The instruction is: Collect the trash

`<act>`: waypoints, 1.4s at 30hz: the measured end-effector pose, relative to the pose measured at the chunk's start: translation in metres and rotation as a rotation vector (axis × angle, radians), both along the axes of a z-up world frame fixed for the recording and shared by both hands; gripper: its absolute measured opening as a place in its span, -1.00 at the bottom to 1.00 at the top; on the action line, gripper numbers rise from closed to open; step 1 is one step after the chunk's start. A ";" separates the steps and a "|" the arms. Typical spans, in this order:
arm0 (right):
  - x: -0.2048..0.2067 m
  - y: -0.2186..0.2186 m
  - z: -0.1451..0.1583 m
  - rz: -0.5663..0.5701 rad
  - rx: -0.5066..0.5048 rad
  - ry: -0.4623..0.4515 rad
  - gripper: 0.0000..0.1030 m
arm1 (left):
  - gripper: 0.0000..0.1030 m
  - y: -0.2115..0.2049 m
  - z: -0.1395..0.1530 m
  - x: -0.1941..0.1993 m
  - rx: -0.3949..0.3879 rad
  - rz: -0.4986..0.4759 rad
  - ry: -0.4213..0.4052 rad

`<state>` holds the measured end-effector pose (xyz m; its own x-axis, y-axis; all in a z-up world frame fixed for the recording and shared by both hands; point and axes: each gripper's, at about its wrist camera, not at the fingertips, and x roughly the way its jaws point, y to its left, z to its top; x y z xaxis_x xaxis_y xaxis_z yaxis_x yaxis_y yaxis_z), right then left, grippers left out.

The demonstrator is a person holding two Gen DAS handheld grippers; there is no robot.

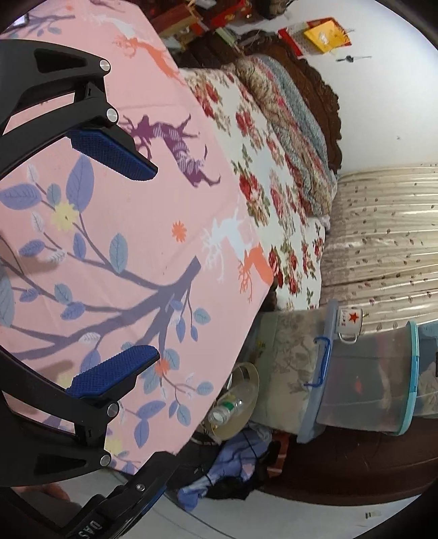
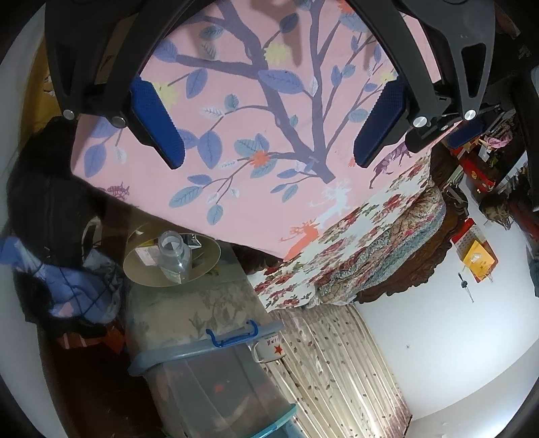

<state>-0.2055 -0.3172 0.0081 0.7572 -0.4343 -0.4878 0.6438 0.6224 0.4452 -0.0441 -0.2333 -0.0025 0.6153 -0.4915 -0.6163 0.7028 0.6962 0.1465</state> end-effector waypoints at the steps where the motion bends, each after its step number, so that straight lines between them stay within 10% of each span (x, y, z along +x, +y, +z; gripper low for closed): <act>1: 0.000 0.001 0.000 0.002 0.004 0.000 0.93 | 0.83 0.001 0.001 -0.001 -0.001 0.004 -0.009; 42: -0.011 0.017 0.010 0.004 -0.009 -0.022 0.93 | 0.83 0.018 0.032 -0.028 -0.059 0.001 -0.082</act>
